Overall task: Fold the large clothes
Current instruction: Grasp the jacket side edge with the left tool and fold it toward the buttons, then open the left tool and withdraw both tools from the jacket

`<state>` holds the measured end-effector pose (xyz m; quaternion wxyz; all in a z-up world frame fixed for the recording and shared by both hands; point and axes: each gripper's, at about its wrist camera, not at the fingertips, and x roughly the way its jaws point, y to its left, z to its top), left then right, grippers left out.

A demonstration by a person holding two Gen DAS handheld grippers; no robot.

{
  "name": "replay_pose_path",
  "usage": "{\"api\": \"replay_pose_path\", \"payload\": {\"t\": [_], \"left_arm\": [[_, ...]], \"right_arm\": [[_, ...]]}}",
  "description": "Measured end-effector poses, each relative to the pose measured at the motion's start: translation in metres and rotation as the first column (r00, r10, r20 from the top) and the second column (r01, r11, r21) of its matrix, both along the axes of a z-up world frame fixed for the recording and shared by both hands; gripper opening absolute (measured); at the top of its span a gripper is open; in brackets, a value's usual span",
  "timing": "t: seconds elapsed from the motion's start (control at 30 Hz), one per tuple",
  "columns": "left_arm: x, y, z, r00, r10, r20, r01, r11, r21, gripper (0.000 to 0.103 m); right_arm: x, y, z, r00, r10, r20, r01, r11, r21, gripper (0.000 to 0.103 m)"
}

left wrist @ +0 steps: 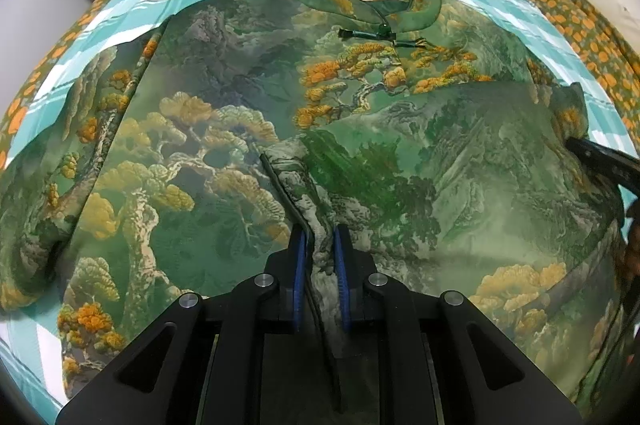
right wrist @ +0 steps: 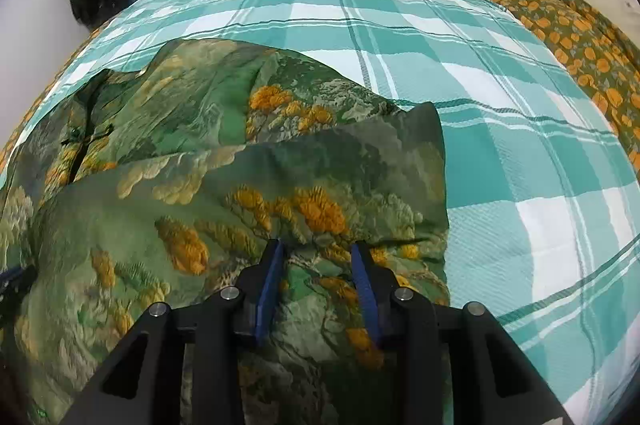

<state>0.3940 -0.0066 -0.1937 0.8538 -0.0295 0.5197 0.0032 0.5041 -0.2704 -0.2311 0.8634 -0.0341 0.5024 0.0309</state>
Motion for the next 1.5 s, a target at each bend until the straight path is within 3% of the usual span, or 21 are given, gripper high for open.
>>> {"api": "replay_pose_path", "payload": {"t": [0.33,0.57,0.63,0.7,0.8,0.9,1.0,1.13,1.27,1.37,1.5], "left_arm": [[0.000,-0.003,0.001,1.000,0.000,-0.002,0.000,1.000,0.020,0.013],[0.000,-0.006,0.006,1.000,-0.003,-0.005,0.003,0.999,0.050,0.015],[-0.006,-0.006,0.013,1.000,-0.002,0.006,0.001,0.998,0.069,0.021],[-0.018,-0.006,0.022,1.000,-0.003,0.028,0.001,0.996,0.094,0.048],[-0.045,-0.003,0.041,0.995,-0.021,0.096,0.010,0.994,0.113,0.071],[-0.077,0.002,0.059,0.990,-0.046,0.136,0.030,0.992,0.119,0.079],[-0.113,0.013,0.076,0.984,-0.031,0.177,0.011,0.994,0.111,0.088],[-0.160,0.037,0.093,0.973,0.032,0.228,-0.051,0.996,0.077,0.093],[-0.187,0.062,0.097,0.959,0.127,0.252,-0.142,0.989,0.045,0.095],[-0.212,0.078,0.098,0.933,0.200,0.300,-0.220,0.975,0.035,0.099],[-0.238,0.089,0.097,0.910,0.231,0.344,-0.263,0.964,0.047,0.100]], "right_arm": [[-0.072,0.009,0.019,0.995,0.099,0.006,-0.098,0.993,-0.073,0.036],[-0.072,0.019,-0.001,0.996,0.093,-0.009,-0.094,0.988,-0.125,0.036],[-0.073,0.020,0.000,0.996,0.089,-0.003,-0.088,0.987,-0.133,0.036],[-0.079,0.020,0.008,0.997,0.079,0.018,-0.076,0.988,-0.135,0.036],[-0.100,0.017,0.027,0.995,0.068,0.069,-0.059,0.991,-0.119,0.037],[-0.131,0.015,0.046,0.992,0.058,0.114,-0.049,0.996,-0.080,0.048],[-0.169,0.015,0.061,0.986,0.032,0.165,-0.025,0.999,-0.046,0.050],[-0.220,0.020,0.070,0.977,0.003,0.214,-0.001,1.000,-0.008,0.057],[-0.265,0.041,0.075,0.965,0.075,0.250,-0.069,0.997,-0.031,0.058],[-0.289,0.057,0.082,0.950,0.150,0.275,-0.141,0.989,-0.051,0.058],[-0.311,0.071,0.084,0.934,0.190,0.302,-0.188,0.982,-0.037,0.058]]}}
